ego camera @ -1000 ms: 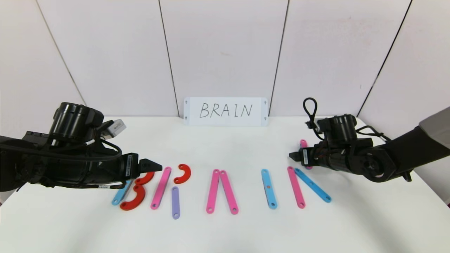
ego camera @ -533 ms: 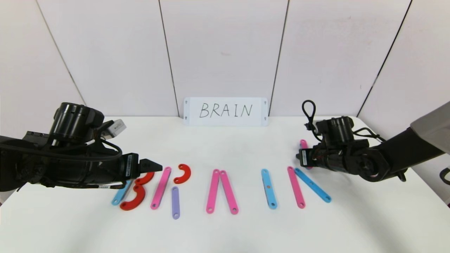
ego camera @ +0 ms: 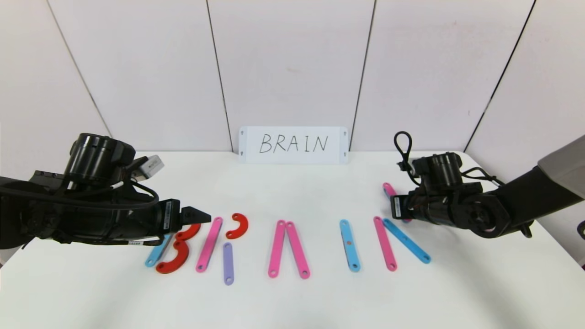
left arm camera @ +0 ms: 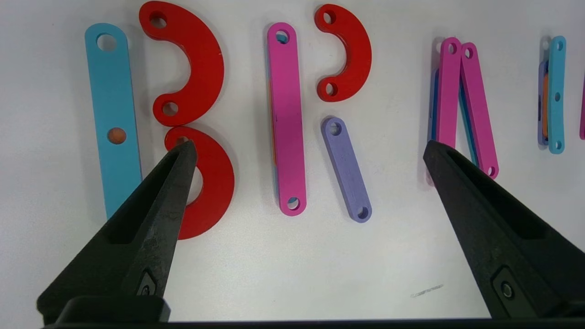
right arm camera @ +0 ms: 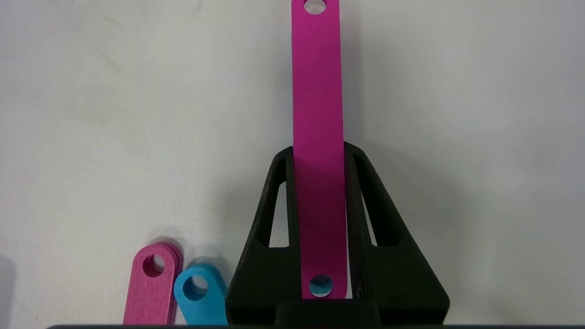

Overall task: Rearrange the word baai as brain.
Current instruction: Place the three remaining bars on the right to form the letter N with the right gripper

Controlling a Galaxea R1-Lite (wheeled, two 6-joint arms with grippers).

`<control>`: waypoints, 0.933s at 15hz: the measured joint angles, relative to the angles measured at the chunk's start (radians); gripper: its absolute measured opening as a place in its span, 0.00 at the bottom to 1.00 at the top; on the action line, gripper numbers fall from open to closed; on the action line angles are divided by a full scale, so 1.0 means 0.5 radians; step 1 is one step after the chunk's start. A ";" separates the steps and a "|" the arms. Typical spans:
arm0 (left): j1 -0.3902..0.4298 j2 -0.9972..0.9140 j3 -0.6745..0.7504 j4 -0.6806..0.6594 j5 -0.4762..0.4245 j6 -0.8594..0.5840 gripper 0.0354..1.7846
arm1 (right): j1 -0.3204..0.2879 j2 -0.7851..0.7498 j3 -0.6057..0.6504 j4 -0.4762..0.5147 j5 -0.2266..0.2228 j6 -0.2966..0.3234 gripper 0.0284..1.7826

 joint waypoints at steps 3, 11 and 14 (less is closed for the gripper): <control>0.000 -0.003 0.005 -0.001 0.001 0.001 0.97 | 0.000 -0.063 0.082 0.002 -0.003 0.009 0.16; -0.002 -0.006 0.009 0.000 -0.003 0.001 0.97 | 0.001 -0.184 0.292 -0.001 -0.006 0.100 0.16; -0.002 -0.007 0.009 -0.001 -0.003 0.001 0.97 | 0.002 -0.233 0.368 0.002 -0.006 0.105 0.16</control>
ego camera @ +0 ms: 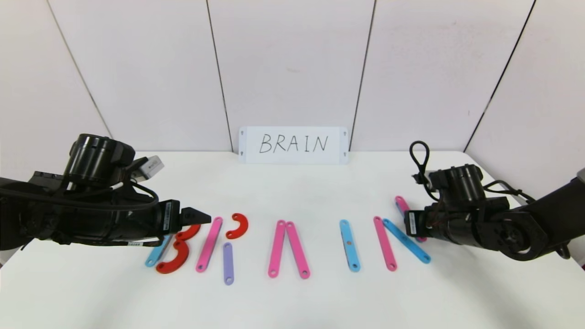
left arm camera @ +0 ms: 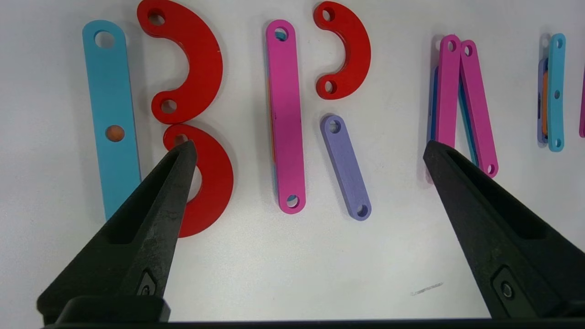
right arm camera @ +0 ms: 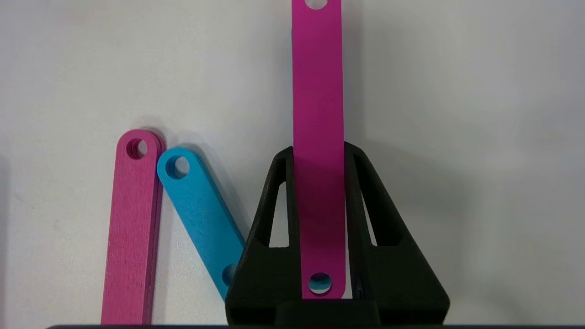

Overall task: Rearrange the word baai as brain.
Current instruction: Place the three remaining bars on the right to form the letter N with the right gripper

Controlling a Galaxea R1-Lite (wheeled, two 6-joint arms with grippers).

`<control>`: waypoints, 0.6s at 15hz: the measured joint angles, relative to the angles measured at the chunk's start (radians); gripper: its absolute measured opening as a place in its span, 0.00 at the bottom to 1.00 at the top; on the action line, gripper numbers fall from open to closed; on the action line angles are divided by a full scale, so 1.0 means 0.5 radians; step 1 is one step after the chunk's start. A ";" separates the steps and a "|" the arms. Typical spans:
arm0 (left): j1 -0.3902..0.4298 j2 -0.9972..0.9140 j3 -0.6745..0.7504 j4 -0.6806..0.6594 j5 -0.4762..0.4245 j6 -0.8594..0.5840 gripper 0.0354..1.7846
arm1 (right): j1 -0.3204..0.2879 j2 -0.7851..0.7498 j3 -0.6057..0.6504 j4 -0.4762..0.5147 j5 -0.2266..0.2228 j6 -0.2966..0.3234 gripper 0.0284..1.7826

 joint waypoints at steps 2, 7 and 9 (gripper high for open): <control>0.000 -0.003 0.000 0.002 0.001 -0.001 0.97 | 0.000 -0.030 0.039 0.001 0.000 0.001 0.16; 0.000 -0.010 0.001 0.003 0.000 -0.001 0.97 | 0.009 -0.078 0.086 0.009 0.000 0.056 0.16; 0.000 -0.011 0.001 0.003 0.001 -0.001 0.97 | 0.024 -0.097 0.110 0.010 0.000 0.071 0.16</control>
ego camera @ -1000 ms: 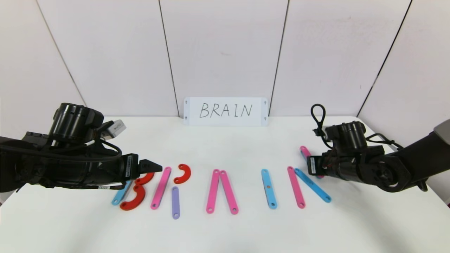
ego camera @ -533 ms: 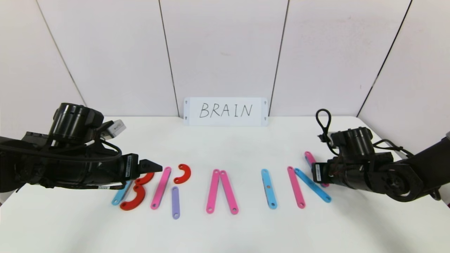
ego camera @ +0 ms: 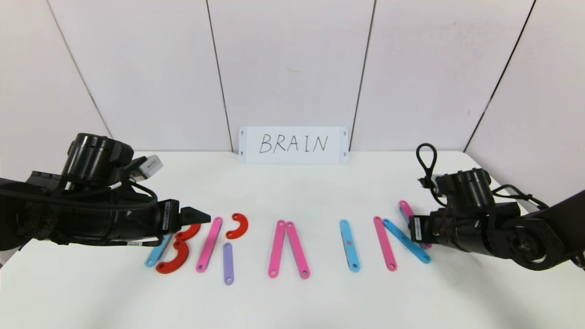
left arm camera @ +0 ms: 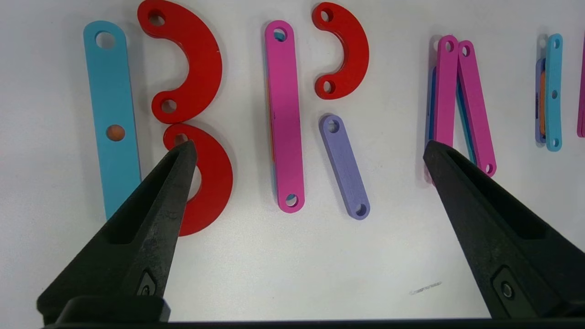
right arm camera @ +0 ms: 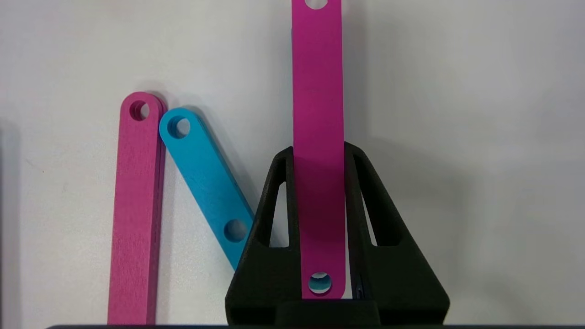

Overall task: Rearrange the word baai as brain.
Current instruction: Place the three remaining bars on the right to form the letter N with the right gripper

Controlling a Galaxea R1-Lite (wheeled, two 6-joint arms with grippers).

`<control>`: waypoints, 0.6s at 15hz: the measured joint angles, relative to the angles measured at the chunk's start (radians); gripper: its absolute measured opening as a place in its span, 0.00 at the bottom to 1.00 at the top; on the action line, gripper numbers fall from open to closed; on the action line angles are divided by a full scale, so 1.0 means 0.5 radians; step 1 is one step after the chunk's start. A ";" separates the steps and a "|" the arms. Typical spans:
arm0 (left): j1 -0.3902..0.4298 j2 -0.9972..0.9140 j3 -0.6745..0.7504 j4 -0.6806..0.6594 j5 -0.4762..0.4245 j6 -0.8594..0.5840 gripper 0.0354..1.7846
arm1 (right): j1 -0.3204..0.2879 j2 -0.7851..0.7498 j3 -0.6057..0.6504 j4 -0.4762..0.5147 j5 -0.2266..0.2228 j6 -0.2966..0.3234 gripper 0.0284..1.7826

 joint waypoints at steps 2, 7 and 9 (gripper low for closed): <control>0.000 -0.001 0.000 -0.001 -0.001 0.000 0.97 | 0.006 -0.013 0.015 0.001 0.000 0.005 0.16; -0.006 -0.001 0.002 0.000 0.000 0.000 0.97 | 0.005 -0.028 0.055 -0.004 0.000 0.008 0.16; -0.006 -0.001 0.002 -0.001 0.000 0.000 0.97 | -0.003 -0.039 0.060 -0.003 0.000 0.006 0.16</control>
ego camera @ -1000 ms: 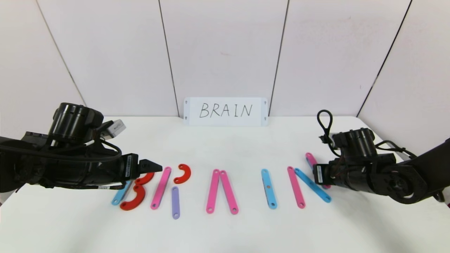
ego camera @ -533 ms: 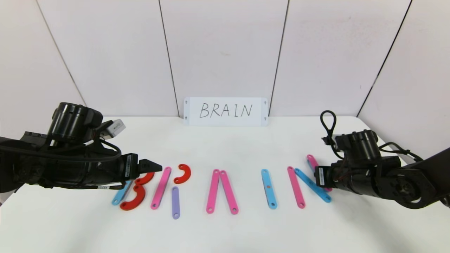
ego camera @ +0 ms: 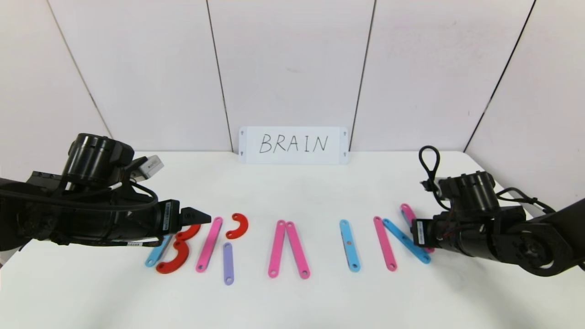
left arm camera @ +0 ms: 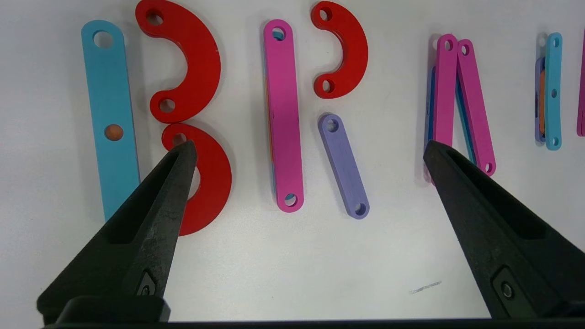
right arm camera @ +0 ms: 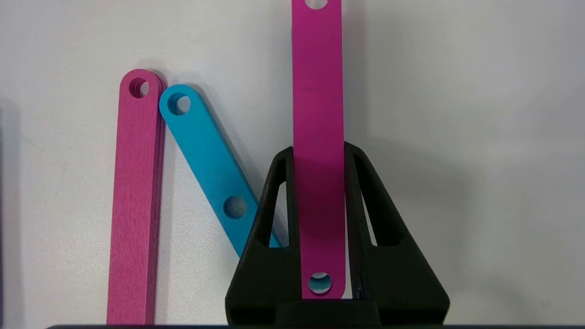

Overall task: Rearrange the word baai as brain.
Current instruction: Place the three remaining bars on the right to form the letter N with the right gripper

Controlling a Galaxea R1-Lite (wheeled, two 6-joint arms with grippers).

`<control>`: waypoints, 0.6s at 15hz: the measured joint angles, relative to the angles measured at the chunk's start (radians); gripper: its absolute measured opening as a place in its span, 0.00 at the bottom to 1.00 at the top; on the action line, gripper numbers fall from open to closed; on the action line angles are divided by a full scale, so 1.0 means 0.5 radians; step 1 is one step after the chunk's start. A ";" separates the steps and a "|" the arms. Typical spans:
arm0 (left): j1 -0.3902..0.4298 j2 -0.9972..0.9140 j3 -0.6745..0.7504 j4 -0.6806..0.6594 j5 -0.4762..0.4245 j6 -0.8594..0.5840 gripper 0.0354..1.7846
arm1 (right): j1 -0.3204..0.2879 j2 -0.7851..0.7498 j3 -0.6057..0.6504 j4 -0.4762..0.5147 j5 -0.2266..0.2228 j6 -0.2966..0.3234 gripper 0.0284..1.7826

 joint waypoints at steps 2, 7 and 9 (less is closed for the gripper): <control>-0.002 -0.001 0.000 0.000 0.000 0.000 0.97 | -0.002 -0.013 0.010 0.002 0.000 -0.001 0.16; 0.000 -0.003 0.000 0.001 0.000 0.000 0.97 | 0.002 -0.032 0.055 0.001 0.000 0.008 0.16; 0.000 -0.005 0.000 0.001 0.000 0.000 0.97 | 0.004 -0.037 0.068 0.000 0.000 0.008 0.16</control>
